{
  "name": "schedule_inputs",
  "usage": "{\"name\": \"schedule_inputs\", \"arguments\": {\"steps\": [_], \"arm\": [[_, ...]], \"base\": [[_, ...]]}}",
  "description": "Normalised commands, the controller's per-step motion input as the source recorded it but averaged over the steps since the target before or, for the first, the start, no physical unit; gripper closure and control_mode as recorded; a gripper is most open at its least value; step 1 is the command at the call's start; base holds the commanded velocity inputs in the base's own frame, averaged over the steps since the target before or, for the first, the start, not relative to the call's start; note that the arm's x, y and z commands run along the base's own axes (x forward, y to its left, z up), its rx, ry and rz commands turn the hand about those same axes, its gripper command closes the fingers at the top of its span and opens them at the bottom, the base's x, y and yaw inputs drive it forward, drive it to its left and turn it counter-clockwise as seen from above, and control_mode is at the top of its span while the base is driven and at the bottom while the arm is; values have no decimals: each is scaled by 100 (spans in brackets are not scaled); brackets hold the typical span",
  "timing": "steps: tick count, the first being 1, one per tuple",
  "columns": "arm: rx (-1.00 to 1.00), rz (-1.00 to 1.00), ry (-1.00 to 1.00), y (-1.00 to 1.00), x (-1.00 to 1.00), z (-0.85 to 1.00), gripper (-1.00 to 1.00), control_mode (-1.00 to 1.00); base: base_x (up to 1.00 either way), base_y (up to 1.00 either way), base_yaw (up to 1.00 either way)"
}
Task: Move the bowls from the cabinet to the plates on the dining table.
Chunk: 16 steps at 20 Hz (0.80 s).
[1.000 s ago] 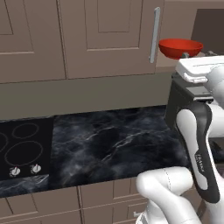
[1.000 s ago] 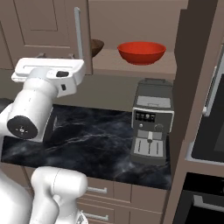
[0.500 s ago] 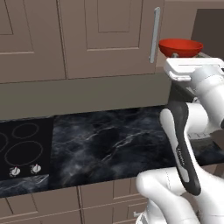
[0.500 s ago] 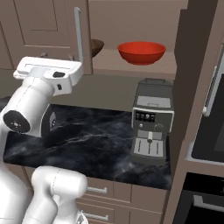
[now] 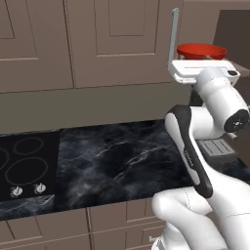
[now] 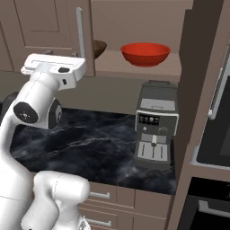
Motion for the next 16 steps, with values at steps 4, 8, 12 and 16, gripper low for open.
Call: {"name": "schedule_inputs", "arguments": {"steps": [4, 8, 12, 16], "arm": [[0, 0, -2, 10, 47, -6, -100, -100], [0, 0, -2, 10, 52, -3, -100, -100], [0, 0, -2, 3, 48, 0, -100, -100], [0, 0, -1, -2, 40, 0, -100, -100]], "base": [[0, 0, 0], [0, 0, 0], [0, 0, 0], [0, 0, 0]]}}
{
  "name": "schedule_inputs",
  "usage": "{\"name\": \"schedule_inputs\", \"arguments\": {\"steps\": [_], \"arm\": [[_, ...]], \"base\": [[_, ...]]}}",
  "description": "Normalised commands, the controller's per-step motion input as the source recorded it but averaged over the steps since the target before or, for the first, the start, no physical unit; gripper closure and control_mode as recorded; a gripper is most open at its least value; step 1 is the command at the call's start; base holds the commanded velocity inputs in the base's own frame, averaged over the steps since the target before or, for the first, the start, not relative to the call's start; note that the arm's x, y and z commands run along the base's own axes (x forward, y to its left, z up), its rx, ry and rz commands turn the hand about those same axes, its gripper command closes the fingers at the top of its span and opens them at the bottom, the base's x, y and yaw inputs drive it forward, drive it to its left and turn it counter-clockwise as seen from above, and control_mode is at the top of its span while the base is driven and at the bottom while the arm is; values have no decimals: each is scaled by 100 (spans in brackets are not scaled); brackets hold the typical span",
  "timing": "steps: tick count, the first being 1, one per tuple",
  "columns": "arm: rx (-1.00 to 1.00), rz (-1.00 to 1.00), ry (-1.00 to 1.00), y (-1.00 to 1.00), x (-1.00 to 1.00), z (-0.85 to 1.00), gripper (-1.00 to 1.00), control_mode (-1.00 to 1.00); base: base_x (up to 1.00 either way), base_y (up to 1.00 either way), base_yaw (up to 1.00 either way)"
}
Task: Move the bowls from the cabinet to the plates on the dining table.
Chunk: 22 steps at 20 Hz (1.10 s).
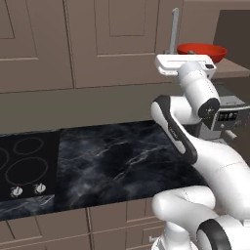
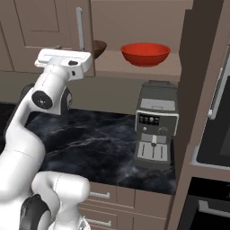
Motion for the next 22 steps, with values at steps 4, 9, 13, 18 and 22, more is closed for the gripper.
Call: {"name": "schedule_inputs", "arguments": {"steps": [4, 9, 13, 18, 22], "arm": [[0, 0, -1, -3, 38, 0, -100, -100], [0, 0, -1, -1, 40, 0, -100, -100], [0, 0, -1, -2, 39, 0, -100, -100], [0, 0, -1, -9, 35, 0, -100, -100], [0, 0, -1, -10, 35, 0, -100, -100]], "base": [[0, 0, 0], [0, 0, 0], [0, 0, 0], [0, 0, 0], [0, 0, 0]]}}
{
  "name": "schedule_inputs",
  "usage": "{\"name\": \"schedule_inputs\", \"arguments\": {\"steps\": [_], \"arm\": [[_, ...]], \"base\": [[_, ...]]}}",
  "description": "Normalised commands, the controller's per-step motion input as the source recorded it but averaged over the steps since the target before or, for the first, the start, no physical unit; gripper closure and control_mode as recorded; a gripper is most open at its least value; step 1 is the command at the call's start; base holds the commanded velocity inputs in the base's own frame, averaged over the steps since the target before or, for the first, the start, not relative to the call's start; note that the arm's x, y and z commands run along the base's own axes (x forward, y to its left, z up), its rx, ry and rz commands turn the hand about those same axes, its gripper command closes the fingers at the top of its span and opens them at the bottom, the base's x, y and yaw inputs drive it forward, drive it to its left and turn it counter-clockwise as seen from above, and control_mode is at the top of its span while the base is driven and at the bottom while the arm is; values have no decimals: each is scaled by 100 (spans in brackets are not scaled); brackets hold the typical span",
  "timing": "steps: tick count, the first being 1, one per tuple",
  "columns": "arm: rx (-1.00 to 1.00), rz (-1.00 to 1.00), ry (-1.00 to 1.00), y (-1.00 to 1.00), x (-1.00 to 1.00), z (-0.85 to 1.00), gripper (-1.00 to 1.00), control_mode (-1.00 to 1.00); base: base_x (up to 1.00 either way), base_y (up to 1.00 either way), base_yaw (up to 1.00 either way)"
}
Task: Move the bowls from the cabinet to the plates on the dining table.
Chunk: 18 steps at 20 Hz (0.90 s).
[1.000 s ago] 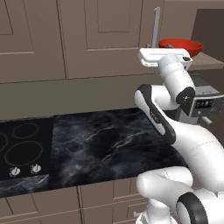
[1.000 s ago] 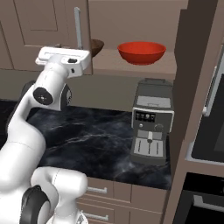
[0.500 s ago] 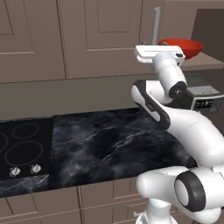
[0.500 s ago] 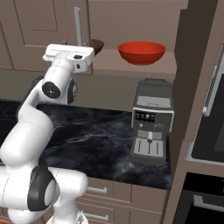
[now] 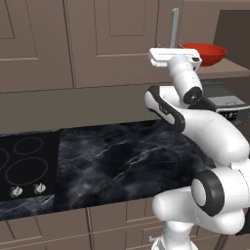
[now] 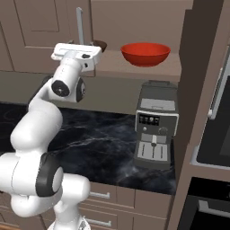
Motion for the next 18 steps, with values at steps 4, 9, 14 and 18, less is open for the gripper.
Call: {"name": "schedule_inputs", "arguments": {"steps": [4, 9, 14, 18], "arm": [[0, 0, -1, -2, 36, 0, -100, -100], [0, 0, -3, -2, 29, 0, 100, -100], [0, 0, -5, -5, 22, 0, 100, -100], [0, 0, -3, -5, 22, 0, 100, -100]], "base": [[0, 0, 0], [0, 0, 0], [0, 0, 0], [0, 0, 0]]}}
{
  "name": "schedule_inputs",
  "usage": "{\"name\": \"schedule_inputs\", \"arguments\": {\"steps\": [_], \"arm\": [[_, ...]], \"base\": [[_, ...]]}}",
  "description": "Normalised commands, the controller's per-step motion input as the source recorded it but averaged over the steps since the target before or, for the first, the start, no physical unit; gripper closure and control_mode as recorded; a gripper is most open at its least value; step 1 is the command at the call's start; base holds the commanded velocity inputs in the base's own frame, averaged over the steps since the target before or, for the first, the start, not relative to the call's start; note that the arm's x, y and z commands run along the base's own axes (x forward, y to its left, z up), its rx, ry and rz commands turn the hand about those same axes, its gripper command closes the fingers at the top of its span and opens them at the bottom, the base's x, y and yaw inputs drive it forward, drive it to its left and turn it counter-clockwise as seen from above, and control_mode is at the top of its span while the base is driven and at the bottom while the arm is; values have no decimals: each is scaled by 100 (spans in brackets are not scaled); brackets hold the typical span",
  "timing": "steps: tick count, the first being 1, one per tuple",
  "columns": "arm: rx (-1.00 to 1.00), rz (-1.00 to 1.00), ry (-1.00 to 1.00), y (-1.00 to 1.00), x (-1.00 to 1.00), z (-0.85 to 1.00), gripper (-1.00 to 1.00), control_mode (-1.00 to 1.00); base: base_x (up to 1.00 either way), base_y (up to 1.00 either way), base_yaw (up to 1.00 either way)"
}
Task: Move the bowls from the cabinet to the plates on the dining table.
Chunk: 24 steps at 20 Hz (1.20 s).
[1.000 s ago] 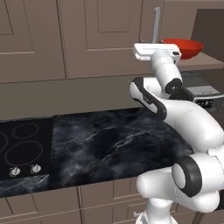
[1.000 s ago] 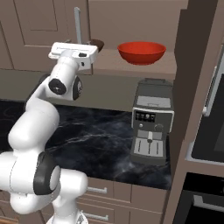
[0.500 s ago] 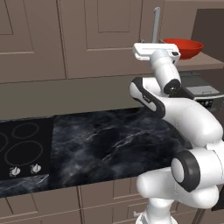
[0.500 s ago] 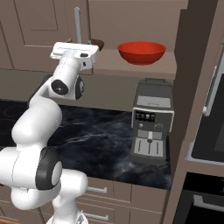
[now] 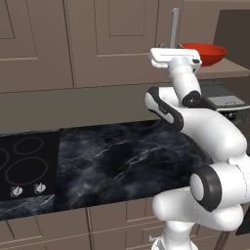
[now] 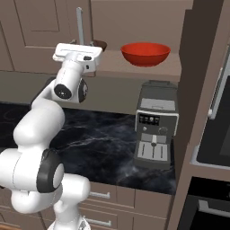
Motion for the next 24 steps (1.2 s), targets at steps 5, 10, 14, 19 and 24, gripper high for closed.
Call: {"name": "schedule_inputs", "arguments": {"steps": [5, 10, 14, 19, 24], "arm": [[1, 0, -1, -8, 20, -1, 100, -100], [7, 0, 1, -24, 34, -2, 100, -100], [11, 0, 3, -33, 43, -7, 100, -100], [10, 0, 1, -33, 47, -8, 100, -100], [8, 0, 0, -45, 38, -9, 100, -100]], "base": [[0, 0, 0], [0, 0, 0], [0, 0, 0], [0, 0, 0], [0, 0, 0]]}}
